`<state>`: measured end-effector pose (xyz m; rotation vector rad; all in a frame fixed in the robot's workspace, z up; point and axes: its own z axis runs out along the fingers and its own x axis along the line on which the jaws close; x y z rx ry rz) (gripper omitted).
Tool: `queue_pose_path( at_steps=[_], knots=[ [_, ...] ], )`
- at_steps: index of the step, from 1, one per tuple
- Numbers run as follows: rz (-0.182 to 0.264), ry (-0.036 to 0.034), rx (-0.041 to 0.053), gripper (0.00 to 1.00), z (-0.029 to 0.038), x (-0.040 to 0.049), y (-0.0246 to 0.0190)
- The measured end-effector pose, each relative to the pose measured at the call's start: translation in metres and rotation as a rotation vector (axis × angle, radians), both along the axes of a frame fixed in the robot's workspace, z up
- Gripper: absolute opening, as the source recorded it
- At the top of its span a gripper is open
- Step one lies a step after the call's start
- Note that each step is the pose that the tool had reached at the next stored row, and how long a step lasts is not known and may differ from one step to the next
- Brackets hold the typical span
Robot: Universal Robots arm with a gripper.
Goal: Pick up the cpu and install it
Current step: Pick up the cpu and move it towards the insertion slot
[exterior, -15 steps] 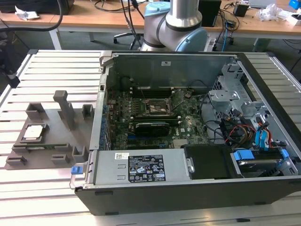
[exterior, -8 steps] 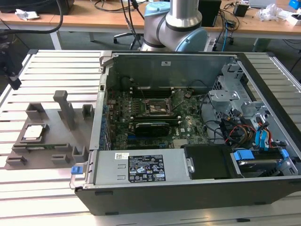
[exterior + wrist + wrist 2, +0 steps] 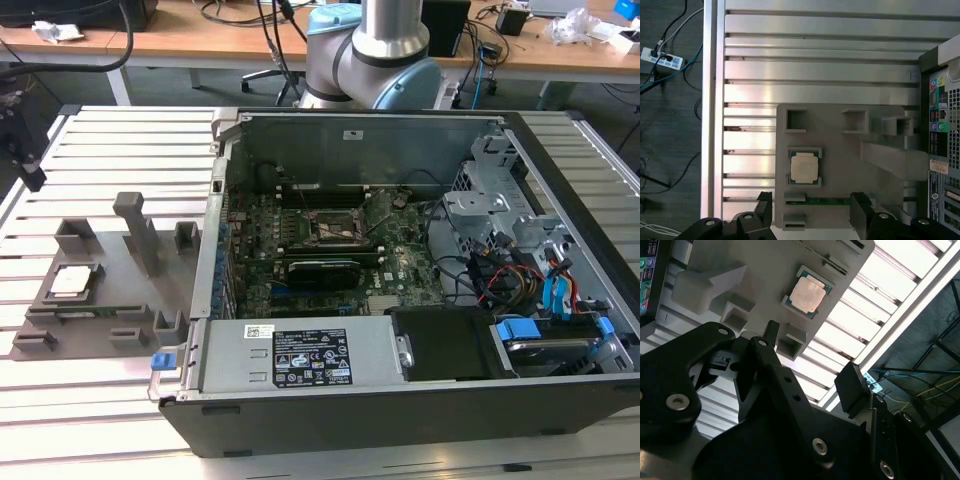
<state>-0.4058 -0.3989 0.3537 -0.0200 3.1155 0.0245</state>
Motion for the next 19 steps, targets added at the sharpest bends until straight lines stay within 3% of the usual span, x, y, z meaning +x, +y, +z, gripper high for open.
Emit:
queue_pose_path(
  at_steps=[19],
  knots=[
    [0.0, 0.0001, 0.0, 0.72, -0.0122, -0.0028, 0.0]
  ],
)
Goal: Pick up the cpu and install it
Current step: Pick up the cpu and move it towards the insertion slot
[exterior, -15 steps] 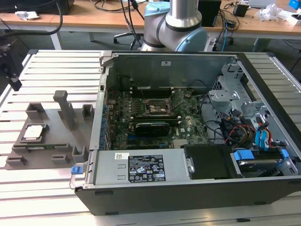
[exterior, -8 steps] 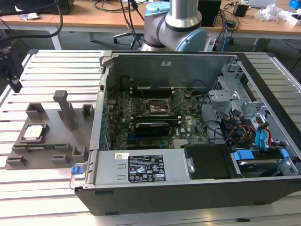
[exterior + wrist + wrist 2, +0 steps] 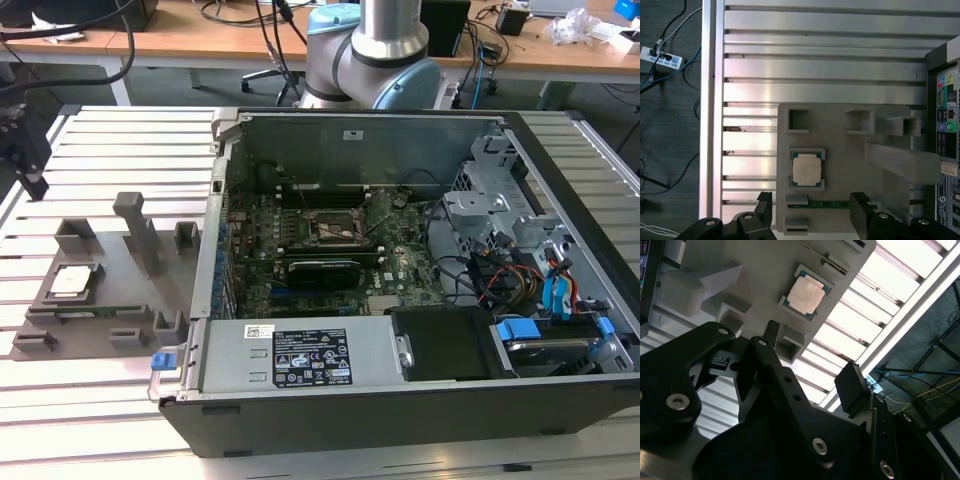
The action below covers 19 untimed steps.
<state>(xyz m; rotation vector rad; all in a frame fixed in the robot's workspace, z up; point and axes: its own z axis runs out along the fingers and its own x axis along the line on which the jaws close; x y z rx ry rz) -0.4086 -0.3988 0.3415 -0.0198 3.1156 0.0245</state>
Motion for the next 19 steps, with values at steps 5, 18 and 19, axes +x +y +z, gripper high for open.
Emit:
queue_pose_path(
  at_steps=[5, 18, 19],
  knots=[
    [0.0, -0.0001, 0.0, 0.72, -0.0026, -0.0003, 0.0],
    [0.0, -0.0001, 0.0, 0.72, -0.0097, -0.001, 0.0],
    [0.0, -0.0001, 0.0, 0.72, -0.0101, -0.001, 0.0]
  ],
)
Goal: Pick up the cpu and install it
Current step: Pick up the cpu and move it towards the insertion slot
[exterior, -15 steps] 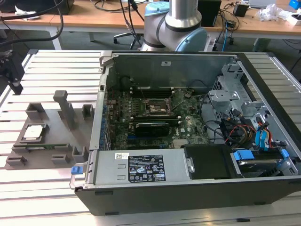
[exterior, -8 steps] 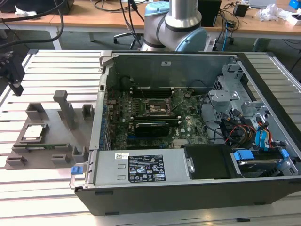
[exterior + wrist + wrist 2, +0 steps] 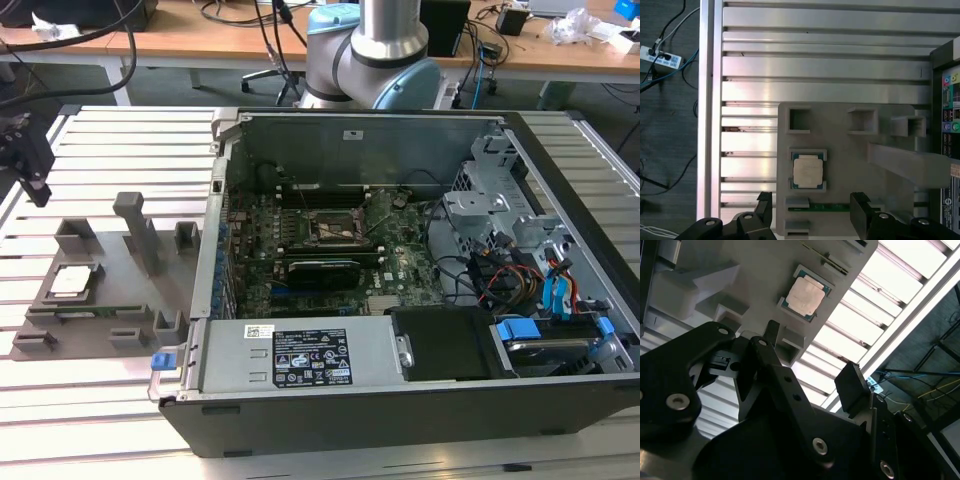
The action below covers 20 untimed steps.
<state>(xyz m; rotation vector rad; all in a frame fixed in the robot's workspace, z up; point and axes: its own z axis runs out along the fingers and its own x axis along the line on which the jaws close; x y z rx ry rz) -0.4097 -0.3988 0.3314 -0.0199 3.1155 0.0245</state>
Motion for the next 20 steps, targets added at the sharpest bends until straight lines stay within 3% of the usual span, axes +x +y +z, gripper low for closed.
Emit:
queue_pose_path(
  at_steps=[20],
  knots=[
    [0.0, 0.0001, 0.0, 0.72, -0.0101, -0.0019, 0.0]
  ],
)
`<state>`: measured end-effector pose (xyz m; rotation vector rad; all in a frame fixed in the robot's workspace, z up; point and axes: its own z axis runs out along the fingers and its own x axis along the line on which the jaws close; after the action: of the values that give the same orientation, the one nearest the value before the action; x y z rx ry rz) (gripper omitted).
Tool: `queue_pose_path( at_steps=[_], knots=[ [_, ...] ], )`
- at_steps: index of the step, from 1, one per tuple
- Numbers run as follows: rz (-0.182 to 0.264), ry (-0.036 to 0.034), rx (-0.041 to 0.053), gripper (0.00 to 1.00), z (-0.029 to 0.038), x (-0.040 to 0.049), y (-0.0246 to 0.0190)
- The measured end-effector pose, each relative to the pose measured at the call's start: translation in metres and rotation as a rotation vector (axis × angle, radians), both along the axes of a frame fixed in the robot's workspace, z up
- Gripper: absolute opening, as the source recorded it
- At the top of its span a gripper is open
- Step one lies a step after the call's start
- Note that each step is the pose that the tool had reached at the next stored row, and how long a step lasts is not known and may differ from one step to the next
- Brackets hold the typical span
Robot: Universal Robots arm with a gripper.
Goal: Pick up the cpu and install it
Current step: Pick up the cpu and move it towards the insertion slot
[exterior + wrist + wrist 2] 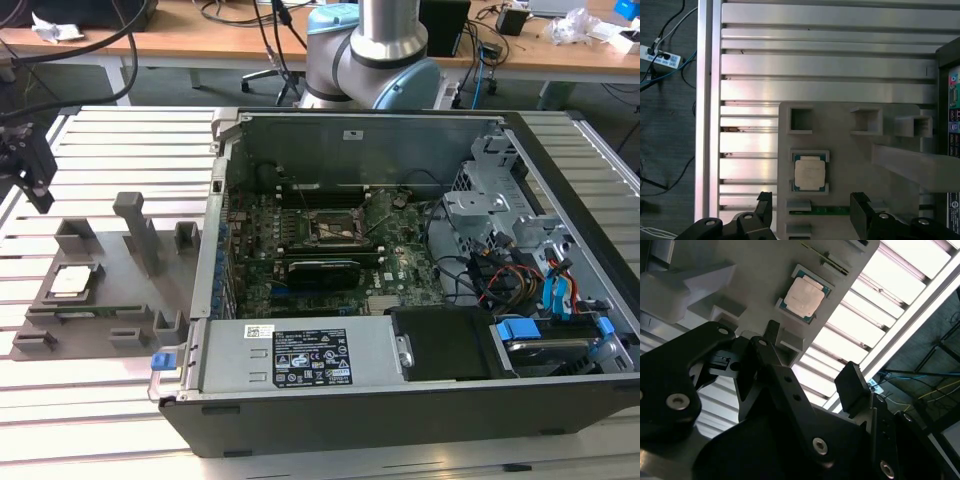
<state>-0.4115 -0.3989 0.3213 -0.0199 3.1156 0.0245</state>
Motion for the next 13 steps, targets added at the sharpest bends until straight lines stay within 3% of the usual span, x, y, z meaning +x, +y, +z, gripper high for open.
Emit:
queue_pose_path(
  at_steps=[13],
  knots=[
    [0.0, 0.0, 0.0001, 0.72, -0.005, -0.0009, 0.0]
  ],
)
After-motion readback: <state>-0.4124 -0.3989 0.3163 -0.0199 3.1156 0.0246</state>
